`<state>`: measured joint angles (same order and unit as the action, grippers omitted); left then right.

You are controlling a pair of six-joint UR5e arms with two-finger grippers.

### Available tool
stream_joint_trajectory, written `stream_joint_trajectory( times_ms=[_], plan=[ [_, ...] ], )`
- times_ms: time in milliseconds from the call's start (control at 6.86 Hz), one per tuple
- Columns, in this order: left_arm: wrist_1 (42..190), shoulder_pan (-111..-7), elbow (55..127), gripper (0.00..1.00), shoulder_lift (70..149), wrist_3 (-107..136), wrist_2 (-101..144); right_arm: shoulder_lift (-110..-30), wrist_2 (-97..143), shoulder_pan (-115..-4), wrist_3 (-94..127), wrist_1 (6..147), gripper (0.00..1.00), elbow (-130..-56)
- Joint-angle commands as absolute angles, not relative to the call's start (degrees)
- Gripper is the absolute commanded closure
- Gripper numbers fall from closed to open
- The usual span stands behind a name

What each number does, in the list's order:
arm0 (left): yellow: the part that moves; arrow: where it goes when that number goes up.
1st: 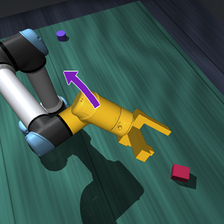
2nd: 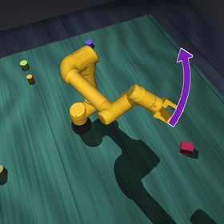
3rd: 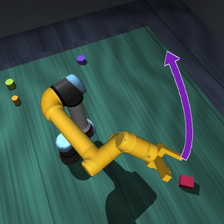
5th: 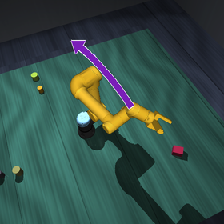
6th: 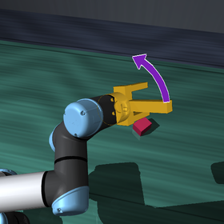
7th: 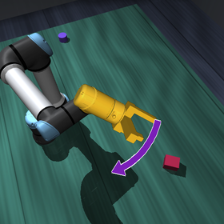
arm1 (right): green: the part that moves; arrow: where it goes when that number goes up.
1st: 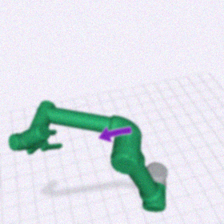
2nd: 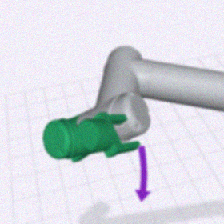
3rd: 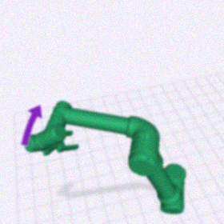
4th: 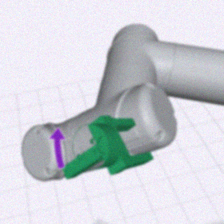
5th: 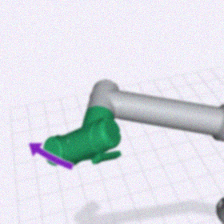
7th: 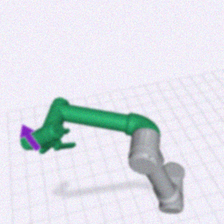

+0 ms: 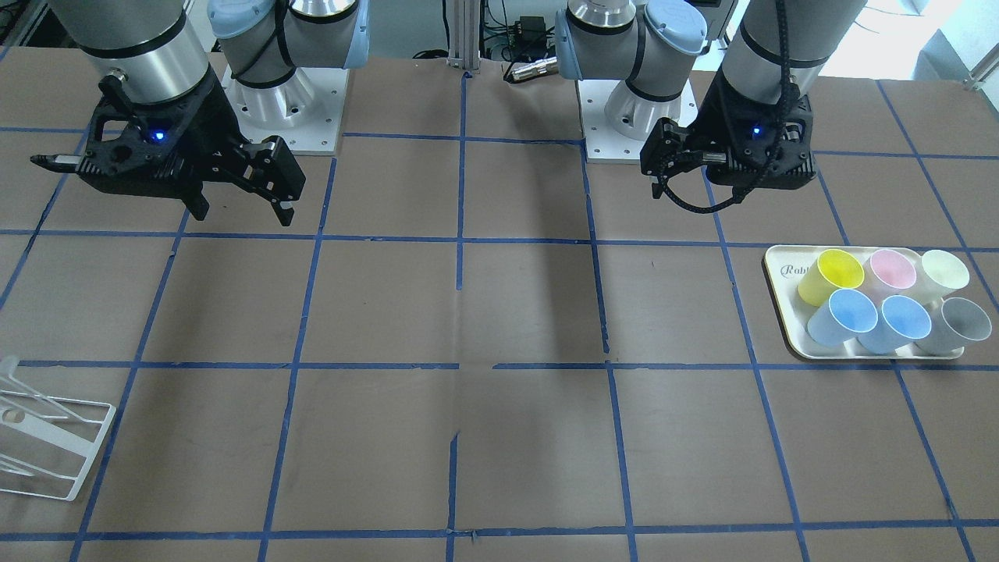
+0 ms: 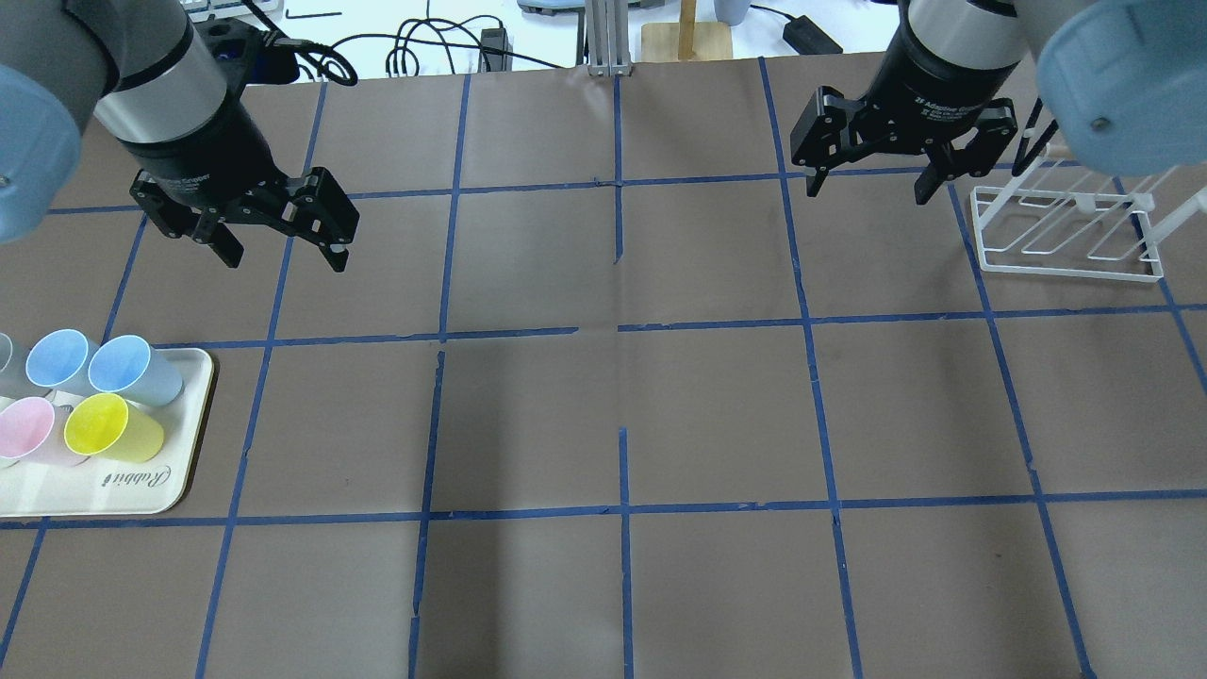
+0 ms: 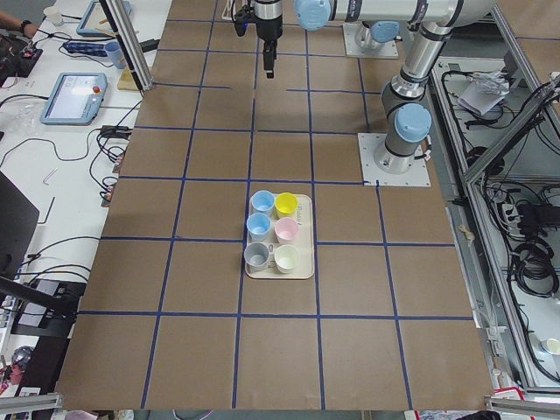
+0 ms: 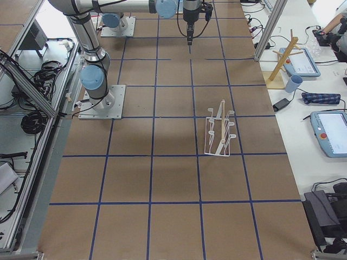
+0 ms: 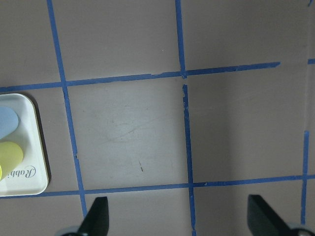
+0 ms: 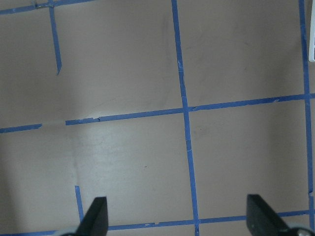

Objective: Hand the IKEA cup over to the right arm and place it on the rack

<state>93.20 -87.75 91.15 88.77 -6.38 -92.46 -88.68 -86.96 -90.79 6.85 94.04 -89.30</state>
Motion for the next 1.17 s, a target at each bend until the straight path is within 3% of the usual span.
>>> stream_joint_trajectory(
  times_ms=[0,1021],
  plan=[
    [93.43,-87.80,91.23,0.00,89.38,-6.42,-92.64,-88.68,-86.92,-90.79,6.86,94.04,0.00,-89.30],
    [91.42,-86.06,91.14,0.00,90.70,-9.82,-92.81,-88.68,-86.92,-90.79,6.94,94.04,0.00,-89.30]
  ],
)
